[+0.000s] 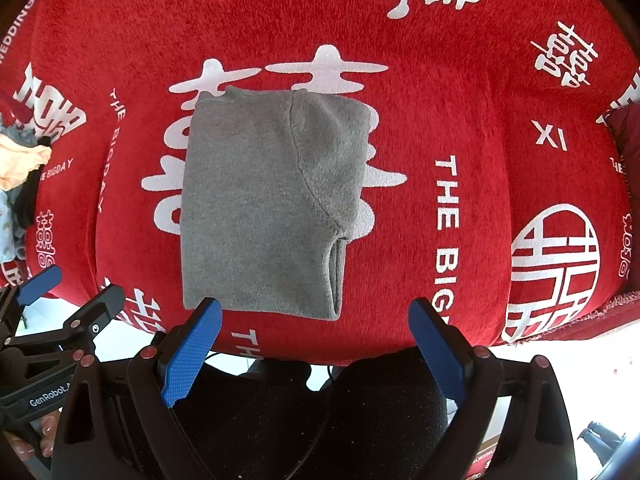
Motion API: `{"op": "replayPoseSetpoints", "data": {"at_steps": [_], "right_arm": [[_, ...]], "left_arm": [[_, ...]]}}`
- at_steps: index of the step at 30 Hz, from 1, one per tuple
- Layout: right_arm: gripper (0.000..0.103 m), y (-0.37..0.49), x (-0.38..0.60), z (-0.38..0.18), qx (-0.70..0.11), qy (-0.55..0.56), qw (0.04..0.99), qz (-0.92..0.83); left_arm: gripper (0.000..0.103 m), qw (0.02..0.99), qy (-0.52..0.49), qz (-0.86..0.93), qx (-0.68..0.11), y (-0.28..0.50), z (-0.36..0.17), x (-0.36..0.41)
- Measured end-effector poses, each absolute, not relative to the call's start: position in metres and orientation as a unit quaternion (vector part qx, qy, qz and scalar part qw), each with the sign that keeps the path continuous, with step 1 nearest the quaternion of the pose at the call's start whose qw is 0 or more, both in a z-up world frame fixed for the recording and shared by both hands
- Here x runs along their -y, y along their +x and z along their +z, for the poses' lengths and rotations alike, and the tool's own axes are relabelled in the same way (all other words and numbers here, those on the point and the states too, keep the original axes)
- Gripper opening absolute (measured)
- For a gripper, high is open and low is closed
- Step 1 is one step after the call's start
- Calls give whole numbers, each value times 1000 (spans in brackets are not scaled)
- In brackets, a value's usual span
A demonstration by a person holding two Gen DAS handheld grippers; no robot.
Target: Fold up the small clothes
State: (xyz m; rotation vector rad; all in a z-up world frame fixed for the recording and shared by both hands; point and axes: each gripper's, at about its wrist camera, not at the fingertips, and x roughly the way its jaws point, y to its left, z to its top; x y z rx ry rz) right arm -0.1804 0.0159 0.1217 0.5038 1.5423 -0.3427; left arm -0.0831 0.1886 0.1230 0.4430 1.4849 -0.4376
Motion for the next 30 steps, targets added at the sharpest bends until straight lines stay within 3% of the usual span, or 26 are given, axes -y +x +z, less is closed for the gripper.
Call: {"op": "replayPoseSetpoints", "data": {"at_steps": [30], "right_arm": [[96,-180,-15,123,-686,221,677,-152]], "left_arm": [[103,704,199,-186,-656,-84,125,-189]]}}
